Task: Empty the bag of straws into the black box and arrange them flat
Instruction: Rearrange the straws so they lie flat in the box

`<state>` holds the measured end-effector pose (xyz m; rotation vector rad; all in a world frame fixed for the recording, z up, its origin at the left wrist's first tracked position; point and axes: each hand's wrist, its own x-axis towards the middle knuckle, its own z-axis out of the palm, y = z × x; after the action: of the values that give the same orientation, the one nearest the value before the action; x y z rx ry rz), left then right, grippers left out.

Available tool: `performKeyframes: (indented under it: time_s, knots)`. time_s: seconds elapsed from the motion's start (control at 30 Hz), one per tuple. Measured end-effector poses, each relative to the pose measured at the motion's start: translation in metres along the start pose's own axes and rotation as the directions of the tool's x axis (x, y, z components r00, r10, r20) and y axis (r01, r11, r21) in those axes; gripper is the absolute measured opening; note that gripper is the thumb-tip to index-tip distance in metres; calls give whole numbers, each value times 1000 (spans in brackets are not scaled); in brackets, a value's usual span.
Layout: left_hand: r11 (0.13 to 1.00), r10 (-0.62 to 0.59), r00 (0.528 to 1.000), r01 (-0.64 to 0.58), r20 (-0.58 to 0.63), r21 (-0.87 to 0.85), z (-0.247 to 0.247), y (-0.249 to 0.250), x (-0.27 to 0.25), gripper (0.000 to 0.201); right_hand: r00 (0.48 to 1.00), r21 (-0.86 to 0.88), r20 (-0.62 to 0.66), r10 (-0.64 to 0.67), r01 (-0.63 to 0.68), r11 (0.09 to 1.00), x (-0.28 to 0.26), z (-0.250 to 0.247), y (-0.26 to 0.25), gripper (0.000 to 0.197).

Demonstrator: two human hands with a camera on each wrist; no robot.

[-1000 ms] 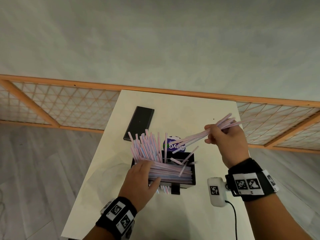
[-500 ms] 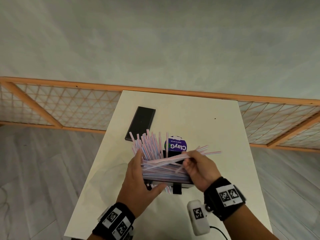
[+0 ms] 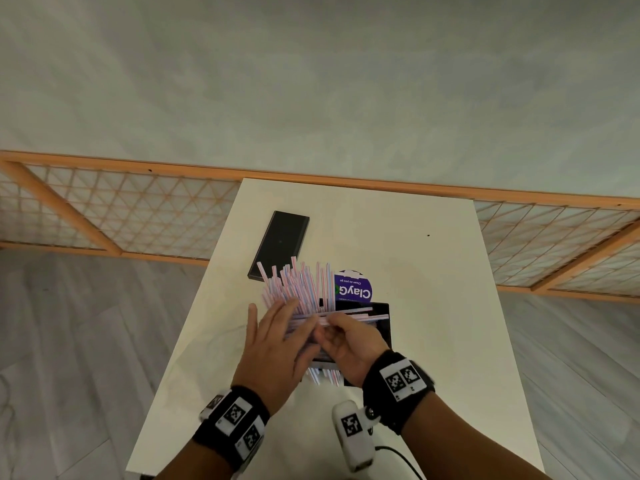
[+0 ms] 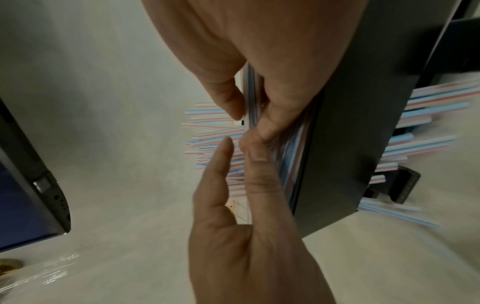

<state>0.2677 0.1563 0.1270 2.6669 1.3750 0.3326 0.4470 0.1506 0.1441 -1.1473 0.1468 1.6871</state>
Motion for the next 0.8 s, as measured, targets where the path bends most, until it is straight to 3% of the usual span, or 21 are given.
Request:
performKeyframes:
  time_s: [0.13, 0.33, 0.4, 0.5, 0.57, 0.63, 0.73, 0.8]
  knots:
    - [994, 16, 999, -11, 44, -113, 15, -10, 9, 44, 999, -13, 46, 28, -28, 1000, -14, -5, -10, 9]
    - [979, 77, 996, -64, 56, -196, 18, -15, 10, 43, 995, -229, 86, 53, -32, 973, -56, -20, -40, 21]
    - [984, 55, 998, -49, 33, -171, 13, -16, 8, 41, 999, -335, 47, -25, 39, 941, -65, -26, -50, 15]
    - [974, -114, 992, 101, -55, -203, 3, -18, 4, 43, 971, -540, 20, -240, 212, 815, -67, -32, -63, 13]
    - [918, -273, 960, 242, -60, -315, -1, -19, 0, 46, 928, -637, 17, -372, 296, 711, -60, -35, -69, 12]
    - [823, -400, 916, 346, -26, -451, -1, -17, -5, 56, 913, -654, 22, -407, 321, 685, -50, -37, -69, 9]
    - [668, -476, 879, 372, 14, -645, -4, -4, -4, 64, 950, -527, 33, -312, 281, 802, -35, -30, -54, 12]
    - [598, -426, 905, 284, 3, -750, -5, 8, 1, 60, 973, -388, 78, -217, 230, 893, -27, -23, -38, 16]
